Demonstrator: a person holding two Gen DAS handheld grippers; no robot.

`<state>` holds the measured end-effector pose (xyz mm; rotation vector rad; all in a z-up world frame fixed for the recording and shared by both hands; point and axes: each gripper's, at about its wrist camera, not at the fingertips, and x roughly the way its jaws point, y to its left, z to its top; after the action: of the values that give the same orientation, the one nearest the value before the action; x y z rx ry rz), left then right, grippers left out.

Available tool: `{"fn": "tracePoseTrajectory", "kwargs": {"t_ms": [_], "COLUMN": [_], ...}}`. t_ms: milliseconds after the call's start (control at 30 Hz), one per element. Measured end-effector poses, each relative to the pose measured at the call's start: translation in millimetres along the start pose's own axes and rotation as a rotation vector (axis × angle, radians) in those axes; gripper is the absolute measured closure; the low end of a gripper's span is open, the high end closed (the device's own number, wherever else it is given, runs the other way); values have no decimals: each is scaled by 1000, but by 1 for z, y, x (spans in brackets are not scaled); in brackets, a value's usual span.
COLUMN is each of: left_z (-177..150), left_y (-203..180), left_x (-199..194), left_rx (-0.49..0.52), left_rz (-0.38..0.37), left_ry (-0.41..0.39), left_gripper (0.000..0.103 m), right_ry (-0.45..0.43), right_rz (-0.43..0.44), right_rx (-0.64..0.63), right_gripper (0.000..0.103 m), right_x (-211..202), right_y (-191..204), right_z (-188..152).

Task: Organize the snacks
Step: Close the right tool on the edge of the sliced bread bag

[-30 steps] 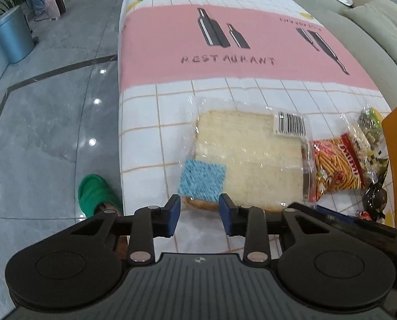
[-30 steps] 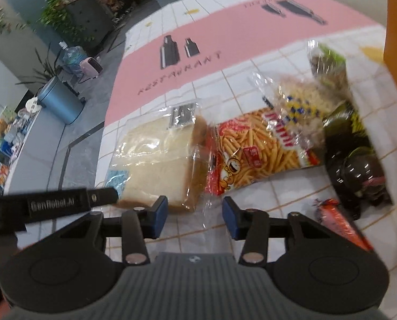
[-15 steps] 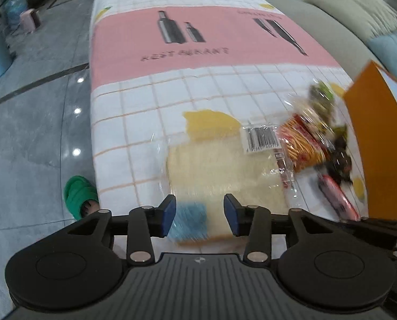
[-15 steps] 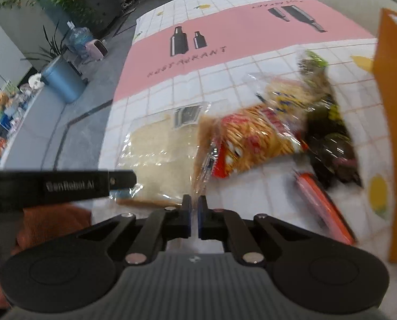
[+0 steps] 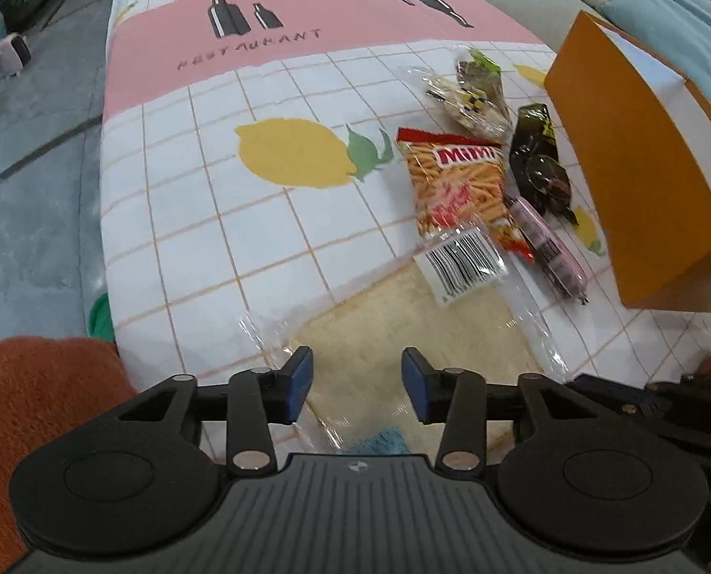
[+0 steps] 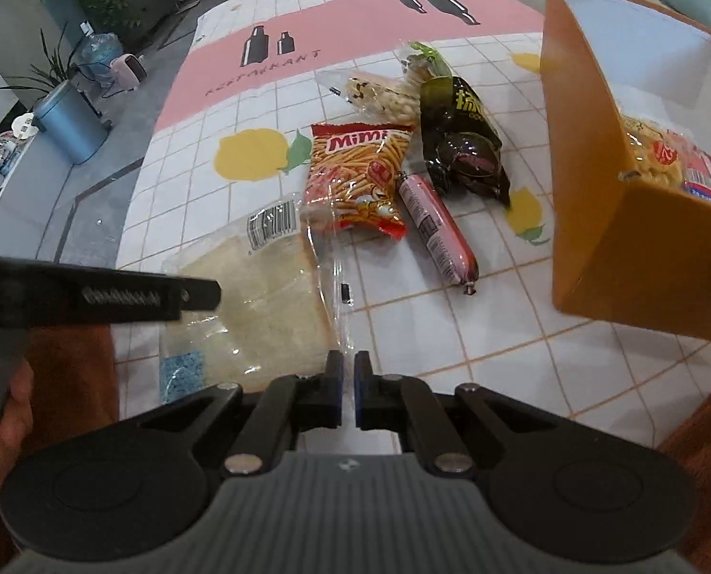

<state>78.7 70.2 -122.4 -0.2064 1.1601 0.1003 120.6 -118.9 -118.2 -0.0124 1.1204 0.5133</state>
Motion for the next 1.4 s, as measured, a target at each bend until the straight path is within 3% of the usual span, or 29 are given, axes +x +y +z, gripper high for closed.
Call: {"fn": "tracePoseTrajectory", "kwargs": {"t_ms": [133, 233, 367, 500, 567, 667, 767, 1100, 1167, 1233, 1267, 1400], "left_z": [-7, -9, -8, -9, -9, -12, -16, -12, -13, -13, -12, -13], "left_y": [5, 6, -1, -3, 4, 19, 24, 27, 25, 24, 23, 22], "left_x": [-3, -4, -4, -15, -17, -7, 0, 9, 8, 8, 8, 8], "left_rx": [-77, -105, -65, -64, -112, -195, -226, -229, -219, -209, -204, -193], "left_rz": [-66, -99, -88, -19, -51, -77, -73, -103, -98, -93, -91, -91], "left_ry": [-1, 9, 23, -20, 4, 57, 77, 91, 88, 86, 86, 76], "left_gripper": [51, 48, 38, 37, 37, 38, 48, 56, 56, 56, 56, 56], "right_ry": [-37, -64, -88, -125, -143, -134, -94, 5, 7, 31, 39, 20], "right_rz": [-15, 0, 9, 50, 61, 107, 167, 260, 263, 302, 314, 276], "right_rx": [-17, -2, -5, -20, -37, -29, 25, 125, 126, 158, 186, 149], "right_gripper": [84, 84, 81, 71, 66, 58, 55, 41, 41, 54, 54, 67], "right_x": [-4, -6, -6, -9, -8, 2, 19, 59, 59, 62, 63, 53], "right_y": [1, -2, -4, -1, 2, 2, -2, -15, -14, -17, -19, -13], "right_z": [0, 2, 3, 6, 8, 15, 24, 31, 31, 31, 30, 25]}}
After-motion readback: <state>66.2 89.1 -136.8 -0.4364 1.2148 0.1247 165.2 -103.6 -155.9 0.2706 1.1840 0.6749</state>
